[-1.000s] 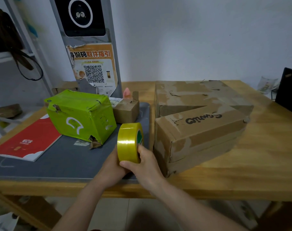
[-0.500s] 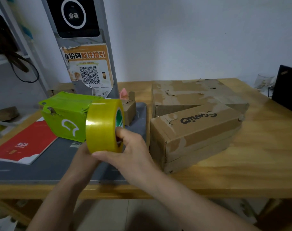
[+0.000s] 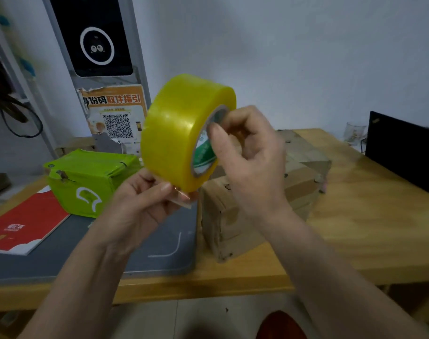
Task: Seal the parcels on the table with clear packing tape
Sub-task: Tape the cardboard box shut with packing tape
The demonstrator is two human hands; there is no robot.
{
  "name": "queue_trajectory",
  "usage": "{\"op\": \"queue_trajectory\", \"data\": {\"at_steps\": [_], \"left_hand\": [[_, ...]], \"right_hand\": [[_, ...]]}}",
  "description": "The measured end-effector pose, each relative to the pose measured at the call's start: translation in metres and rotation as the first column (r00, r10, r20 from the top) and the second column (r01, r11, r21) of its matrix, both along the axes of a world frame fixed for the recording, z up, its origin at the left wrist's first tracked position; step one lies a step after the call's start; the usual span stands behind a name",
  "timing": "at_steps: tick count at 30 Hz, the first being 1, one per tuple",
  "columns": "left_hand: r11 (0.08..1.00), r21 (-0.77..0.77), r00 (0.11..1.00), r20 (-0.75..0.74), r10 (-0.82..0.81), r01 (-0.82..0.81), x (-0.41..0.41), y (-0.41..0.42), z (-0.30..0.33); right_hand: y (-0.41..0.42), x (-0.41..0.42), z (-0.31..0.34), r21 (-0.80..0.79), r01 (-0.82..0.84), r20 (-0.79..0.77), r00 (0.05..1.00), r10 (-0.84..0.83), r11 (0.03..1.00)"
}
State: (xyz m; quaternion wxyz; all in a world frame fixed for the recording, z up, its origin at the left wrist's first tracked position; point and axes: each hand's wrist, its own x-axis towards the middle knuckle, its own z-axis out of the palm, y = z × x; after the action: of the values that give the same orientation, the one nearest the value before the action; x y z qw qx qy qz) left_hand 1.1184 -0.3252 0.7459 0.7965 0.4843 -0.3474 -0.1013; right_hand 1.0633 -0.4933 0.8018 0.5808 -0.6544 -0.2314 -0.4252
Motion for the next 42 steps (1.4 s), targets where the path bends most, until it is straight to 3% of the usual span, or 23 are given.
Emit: {"op": "queue_trajectory", "data": {"at_steps": [3, 5, 7, 10, 14, 16, 19, 23, 36, 38, 42], "left_hand": [[0.969, -0.085, 0.972, -0.034, -0.234, 0.230, 0.005, -0.008, 0.017], [0.926, -0.098, 0.929, -0.028, -0.370, 0.366, 0.007, -0.015, 0.028], [0.950, -0.069, 0.944, -0.114, -0.310, 0.303, 0.009, -0.024, 0.036], [0.962, 0.092, 0.955, -0.176, -0.238, 0.256, 0.017, -0.035, 0.044], [0.865, 0.477, 0.971, -0.237, -0.042, 0.154, 0.022, -0.055, 0.051], [0.814, 0.567, 0.969, -0.245, 0.022, 0.125, 0.022, -0.066, 0.050], [0.801, 0.581, 0.956, -0.290, 0.035, 0.147, 0.023, -0.077, 0.048], [0.798, 0.566, 0.950, -0.312, -0.023, 0.205, 0.021, -0.084, 0.040], [0.914, 0.362, 0.894, -0.448, -0.003, 0.184, 0.029, -0.072, 0.042], [0.908, 0.388, 0.916, -0.401, 0.014, 0.156, 0.030, -0.075, 0.045], [0.815, 0.580, 0.968, -0.192, 0.161, -0.020, 0.037, -0.082, 0.044]], "right_hand": [[-0.026, -0.001, 0.009, 0.209, 0.066, -0.020, 0.998, -0.063, 0.976], [-0.039, -0.004, 0.016, 0.208, 0.102, -0.128, 0.989, -0.076, 0.973], [-0.051, -0.004, 0.017, 0.112, 0.075, -0.254, 0.966, -0.044, 0.991], [-0.066, -0.009, 0.009, 0.128, 0.076, -0.315, 0.949, -0.032, 0.989], [-0.080, -0.019, -0.006, 0.032, 0.244, -0.321, 0.921, -0.221, 0.969], [-0.084, -0.021, -0.013, 0.016, 0.327, -0.357, 0.884, -0.300, 0.945], [-0.090, -0.022, -0.021, 0.105, 0.423, -0.378, 0.854, -0.357, 0.900], [-0.097, -0.026, -0.023, 0.285, 0.400, -0.369, 0.885, -0.285, 0.871], [-0.086, -0.016, -0.027, 0.368, 0.441, -0.460, 0.851, -0.252, 0.818], [-0.085, -0.013, -0.027, 0.357, 0.415, -0.461, 0.857, -0.229, 0.837], [-0.082, -0.013, -0.025, 0.319, 0.335, -0.477, 0.865, -0.155, 0.886]]}}
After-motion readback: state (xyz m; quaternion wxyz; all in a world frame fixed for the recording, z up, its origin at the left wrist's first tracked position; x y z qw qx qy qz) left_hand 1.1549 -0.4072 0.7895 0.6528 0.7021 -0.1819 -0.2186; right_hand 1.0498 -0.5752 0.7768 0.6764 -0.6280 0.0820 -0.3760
